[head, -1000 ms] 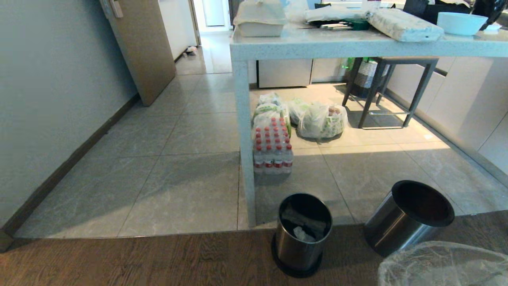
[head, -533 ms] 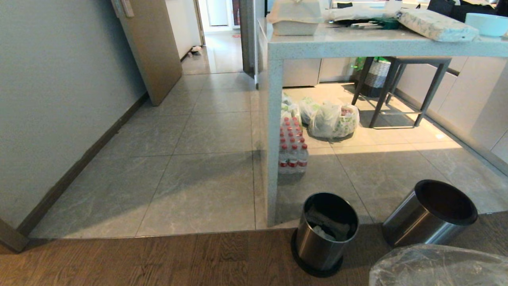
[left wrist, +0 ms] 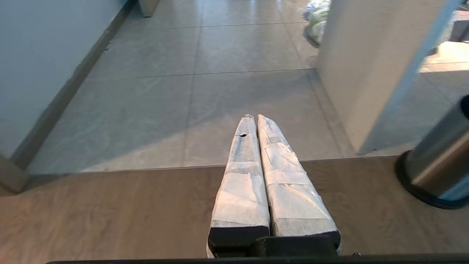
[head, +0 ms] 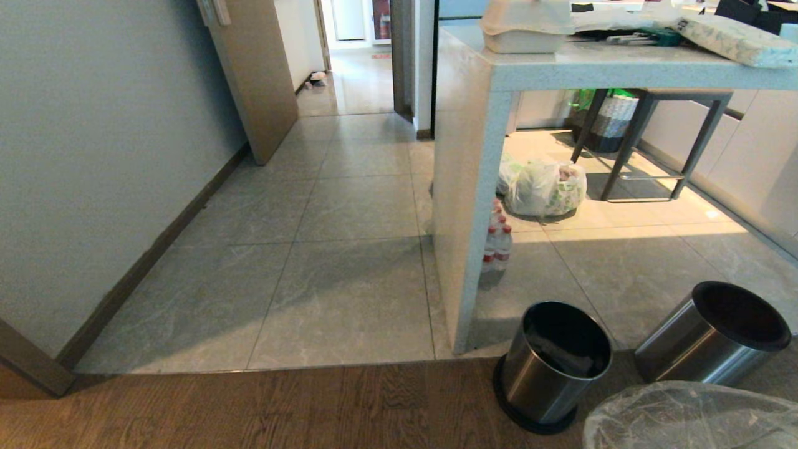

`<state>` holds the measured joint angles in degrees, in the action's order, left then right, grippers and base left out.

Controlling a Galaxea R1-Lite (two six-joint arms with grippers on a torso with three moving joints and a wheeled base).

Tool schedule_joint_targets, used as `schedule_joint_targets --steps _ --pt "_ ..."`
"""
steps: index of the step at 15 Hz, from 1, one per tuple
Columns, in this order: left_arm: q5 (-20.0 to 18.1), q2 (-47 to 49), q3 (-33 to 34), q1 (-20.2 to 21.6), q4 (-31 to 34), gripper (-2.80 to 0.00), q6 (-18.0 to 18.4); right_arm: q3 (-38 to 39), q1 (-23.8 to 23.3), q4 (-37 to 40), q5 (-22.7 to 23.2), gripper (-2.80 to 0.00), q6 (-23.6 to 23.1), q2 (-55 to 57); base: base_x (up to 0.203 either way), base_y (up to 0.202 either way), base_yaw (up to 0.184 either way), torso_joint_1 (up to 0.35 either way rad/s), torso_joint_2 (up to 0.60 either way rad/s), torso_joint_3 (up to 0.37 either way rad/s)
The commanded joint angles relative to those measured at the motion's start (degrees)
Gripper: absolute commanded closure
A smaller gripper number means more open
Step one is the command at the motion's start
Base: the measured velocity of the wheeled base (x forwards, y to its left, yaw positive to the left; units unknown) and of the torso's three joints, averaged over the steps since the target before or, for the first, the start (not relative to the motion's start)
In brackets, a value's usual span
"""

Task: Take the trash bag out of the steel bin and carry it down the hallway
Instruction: Put the trash bag at the door

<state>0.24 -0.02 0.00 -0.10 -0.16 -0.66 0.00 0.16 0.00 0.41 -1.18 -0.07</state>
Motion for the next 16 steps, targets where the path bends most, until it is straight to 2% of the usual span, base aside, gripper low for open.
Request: schedule_joint_targets --steps 1,16 --pt "0.02 0.02 0.09 0.01 -0.02 0.0 -0.04 0.14 0.02 0.0 0.02 0.0 -0.05 0.07 0.0 0.194 -0.002 0.012 0.0 -0.002" --pt "0.02 0.02 0.09 0.01 -0.02 0.0 -0.04 0.09 0.02 0.0 0.02 0.0 -0.05 0.07 0.0 0.192 0.002 0.002 0.0 0.002"
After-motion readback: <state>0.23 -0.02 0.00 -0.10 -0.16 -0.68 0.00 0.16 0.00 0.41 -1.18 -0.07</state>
